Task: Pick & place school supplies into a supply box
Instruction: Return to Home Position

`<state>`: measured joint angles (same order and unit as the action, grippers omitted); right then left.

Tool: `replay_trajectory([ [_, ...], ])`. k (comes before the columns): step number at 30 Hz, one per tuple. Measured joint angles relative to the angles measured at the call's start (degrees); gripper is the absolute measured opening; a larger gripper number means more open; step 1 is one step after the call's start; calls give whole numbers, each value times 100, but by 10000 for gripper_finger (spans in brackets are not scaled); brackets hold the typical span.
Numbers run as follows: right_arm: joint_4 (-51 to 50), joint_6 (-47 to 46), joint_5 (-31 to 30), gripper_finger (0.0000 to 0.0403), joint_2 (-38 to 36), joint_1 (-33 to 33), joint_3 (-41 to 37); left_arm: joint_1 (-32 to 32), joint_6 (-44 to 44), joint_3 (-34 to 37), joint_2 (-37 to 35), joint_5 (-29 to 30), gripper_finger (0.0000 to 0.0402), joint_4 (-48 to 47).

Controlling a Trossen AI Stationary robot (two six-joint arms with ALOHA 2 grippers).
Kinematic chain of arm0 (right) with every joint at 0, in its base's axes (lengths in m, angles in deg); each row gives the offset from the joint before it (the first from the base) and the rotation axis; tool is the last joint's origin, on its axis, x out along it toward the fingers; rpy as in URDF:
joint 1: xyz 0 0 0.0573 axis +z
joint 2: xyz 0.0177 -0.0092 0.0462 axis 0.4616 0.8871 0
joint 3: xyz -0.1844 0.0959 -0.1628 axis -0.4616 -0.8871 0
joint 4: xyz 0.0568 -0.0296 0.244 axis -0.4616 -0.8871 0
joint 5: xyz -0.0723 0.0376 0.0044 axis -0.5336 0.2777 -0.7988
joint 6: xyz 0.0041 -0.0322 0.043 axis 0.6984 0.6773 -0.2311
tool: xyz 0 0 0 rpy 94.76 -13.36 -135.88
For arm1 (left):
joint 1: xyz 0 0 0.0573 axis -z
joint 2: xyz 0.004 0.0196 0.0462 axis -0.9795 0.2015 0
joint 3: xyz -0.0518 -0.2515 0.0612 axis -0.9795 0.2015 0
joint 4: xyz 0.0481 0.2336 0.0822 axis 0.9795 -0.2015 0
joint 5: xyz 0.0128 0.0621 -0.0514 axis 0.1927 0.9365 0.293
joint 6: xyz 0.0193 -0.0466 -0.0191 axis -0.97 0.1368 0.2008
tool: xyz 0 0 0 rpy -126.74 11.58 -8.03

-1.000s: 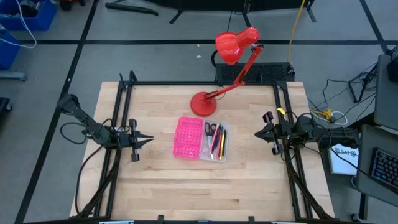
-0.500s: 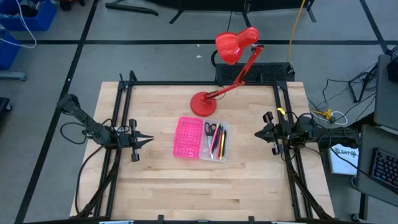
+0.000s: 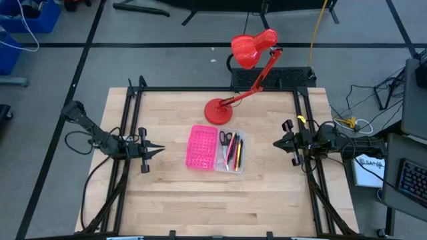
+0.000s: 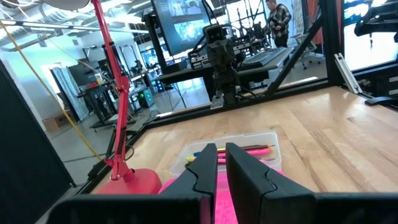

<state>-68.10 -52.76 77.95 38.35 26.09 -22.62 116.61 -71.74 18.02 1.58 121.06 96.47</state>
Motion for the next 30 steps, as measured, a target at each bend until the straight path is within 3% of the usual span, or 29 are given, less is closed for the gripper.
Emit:
replay_trajectory([
  [30, 0, 0, 2, 0, 1, 2, -4, 0, 0, 0, 0, 0, 42, 0],
])
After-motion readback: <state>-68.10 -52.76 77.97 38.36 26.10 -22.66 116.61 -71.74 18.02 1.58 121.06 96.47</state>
